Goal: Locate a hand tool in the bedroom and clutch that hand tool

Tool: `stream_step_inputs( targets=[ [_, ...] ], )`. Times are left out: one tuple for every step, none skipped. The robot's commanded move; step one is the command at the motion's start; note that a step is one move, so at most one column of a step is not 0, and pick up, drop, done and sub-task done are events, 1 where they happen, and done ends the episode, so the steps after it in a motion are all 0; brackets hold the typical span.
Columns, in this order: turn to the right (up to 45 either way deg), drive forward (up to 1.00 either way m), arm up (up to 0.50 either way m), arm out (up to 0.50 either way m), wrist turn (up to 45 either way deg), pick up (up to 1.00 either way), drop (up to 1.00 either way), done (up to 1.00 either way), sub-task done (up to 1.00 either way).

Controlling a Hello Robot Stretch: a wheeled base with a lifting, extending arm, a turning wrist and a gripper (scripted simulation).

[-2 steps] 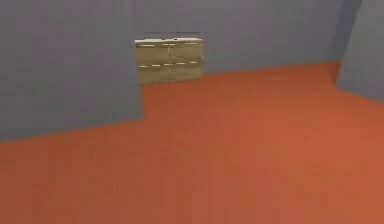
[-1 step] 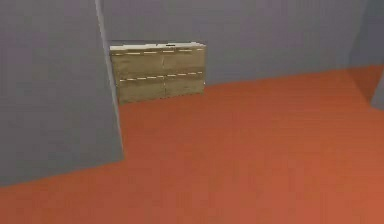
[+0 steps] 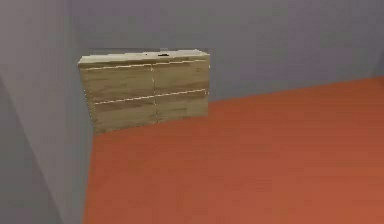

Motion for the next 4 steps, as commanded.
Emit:
stream_step_inputs(
  targets=[
    [-3.0, 0.0, 0.0, 0.0, 0.0, 0.0, 0.0, 0.0, 0.0],
    [0.0, 0.75, 0.0, 0.0, 0.0, 0.0, 0.0, 0.0, 0.0],
    [-15.0, 0.0, 0.0, 0.0, 0.0, 0.0, 0.0, 0.0, 0.0],
    [0.0, 1.0, 0.0, 0.0, 0.0, 0.0, 0.0, 0.0, 0.0]
  ],
)
